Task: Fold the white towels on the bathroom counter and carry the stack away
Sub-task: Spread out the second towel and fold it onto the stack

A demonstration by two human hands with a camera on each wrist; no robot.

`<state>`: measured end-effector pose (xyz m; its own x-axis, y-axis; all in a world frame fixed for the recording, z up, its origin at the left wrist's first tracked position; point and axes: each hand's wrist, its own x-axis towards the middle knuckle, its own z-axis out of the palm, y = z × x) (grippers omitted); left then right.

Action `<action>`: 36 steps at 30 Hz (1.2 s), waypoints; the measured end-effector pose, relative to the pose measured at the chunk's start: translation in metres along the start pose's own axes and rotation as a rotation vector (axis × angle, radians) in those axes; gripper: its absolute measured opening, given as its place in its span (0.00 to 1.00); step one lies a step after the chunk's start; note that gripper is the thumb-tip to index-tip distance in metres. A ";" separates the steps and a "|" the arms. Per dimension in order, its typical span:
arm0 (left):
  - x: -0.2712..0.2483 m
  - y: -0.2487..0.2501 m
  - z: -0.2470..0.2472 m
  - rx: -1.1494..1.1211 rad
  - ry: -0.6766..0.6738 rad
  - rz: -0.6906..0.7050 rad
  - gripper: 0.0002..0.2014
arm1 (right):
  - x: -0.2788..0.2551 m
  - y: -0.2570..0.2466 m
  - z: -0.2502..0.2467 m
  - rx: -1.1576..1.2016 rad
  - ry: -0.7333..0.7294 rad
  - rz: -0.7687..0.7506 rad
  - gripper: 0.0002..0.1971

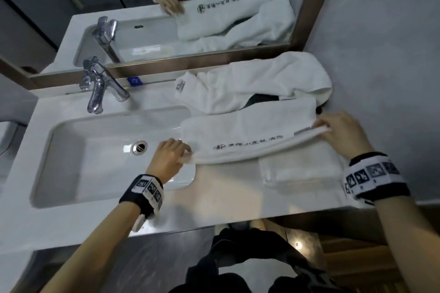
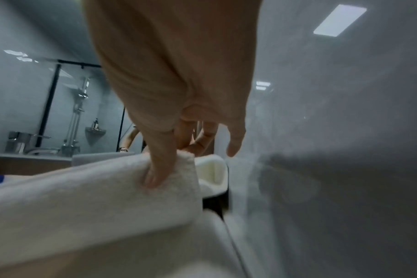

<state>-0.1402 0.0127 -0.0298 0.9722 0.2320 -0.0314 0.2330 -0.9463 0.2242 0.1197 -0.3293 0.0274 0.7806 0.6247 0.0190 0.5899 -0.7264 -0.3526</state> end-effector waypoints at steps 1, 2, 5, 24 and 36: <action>-0.006 0.001 0.008 -0.015 -0.029 0.007 0.23 | -0.009 0.005 0.009 -0.015 -0.011 0.035 0.10; -0.009 0.002 0.015 -0.024 -0.048 0.022 0.24 | -0.018 0.009 0.016 -0.020 -0.010 0.091 0.13; -0.018 0.006 0.026 0.035 -0.118 0.119 0.25 | -0.036 0.015 0.036 -0.011 0.004 0.228 0.18; 0.103 0.102 0.043 -0.185 -0.265 -0.039 0.36 | 0.015 0.012 0.037 0.478 -0.048 0.595 0.25; 0.108 0.103 0.089 -0.041 -0.375 -0.041 0.43 | 0.075 -0.005 0.028 0.878 -0.160 0.561 0.17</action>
<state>-0.0094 -0.0798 -0.0965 0.9043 0.1636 -0.3942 0.2782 -0.9264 0.2538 0.1700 -0.2706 0.0049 0.8214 0.3399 -0.4581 -0.2541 -0.5010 -0.8273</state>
